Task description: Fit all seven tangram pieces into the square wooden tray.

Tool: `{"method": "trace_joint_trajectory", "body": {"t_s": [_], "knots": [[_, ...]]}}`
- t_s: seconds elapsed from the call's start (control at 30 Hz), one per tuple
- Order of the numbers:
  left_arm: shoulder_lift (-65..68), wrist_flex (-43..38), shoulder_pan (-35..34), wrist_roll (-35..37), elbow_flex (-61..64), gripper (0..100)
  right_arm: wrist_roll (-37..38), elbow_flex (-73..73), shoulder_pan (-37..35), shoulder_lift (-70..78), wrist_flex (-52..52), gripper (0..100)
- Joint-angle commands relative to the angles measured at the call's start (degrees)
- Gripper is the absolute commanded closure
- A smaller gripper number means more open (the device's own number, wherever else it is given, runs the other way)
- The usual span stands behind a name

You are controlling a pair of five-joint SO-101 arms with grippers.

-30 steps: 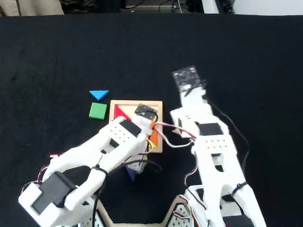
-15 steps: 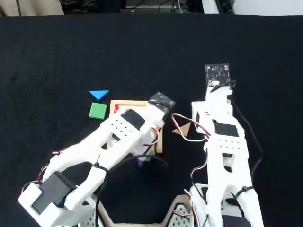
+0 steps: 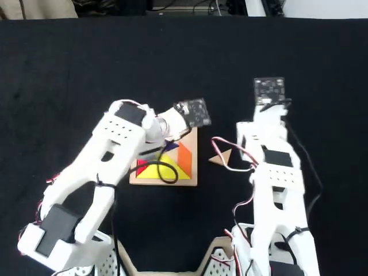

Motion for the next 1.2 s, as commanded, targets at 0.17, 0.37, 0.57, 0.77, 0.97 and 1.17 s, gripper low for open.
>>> {"method": "trace_joint_trajectory", "body": {"t_s": [0.17, 0.37, 0.57, 0.77, 0.97, 1.17], "knots": [[10.4, -3.3, 2.2, -28.0, -11.9, 83, -0.7, -1.2, 9.5, -1.4, -5.2, 98.6], [25.5, -2.0, 5.7, -30.2, -27.7, 83, -0.7, -1.2, 9.7, -1.4, -5.2, 98.6], [37.1, 9.8, 6.8, -30.5, -46.5, 83, -0.7, -1.2, 9.6, -1.4, -5.2, 98.6], [45.8, 16.3, 6.1, -28.0, -60.5, 73, -0.7, -1.2, 9.6, -1.4, -5.2, 98.6], [50.6, 22.5, 5.0, -24.4, -73.0, 69, -0.7, -1.2, 9.4, -1.4, -5.1, 98.6], [51.6, 31.1, 3.9, -24.3, -82.4, 69, -0.7, -1.2, 9.4, -1.4, -5.0, 98.6]]}}
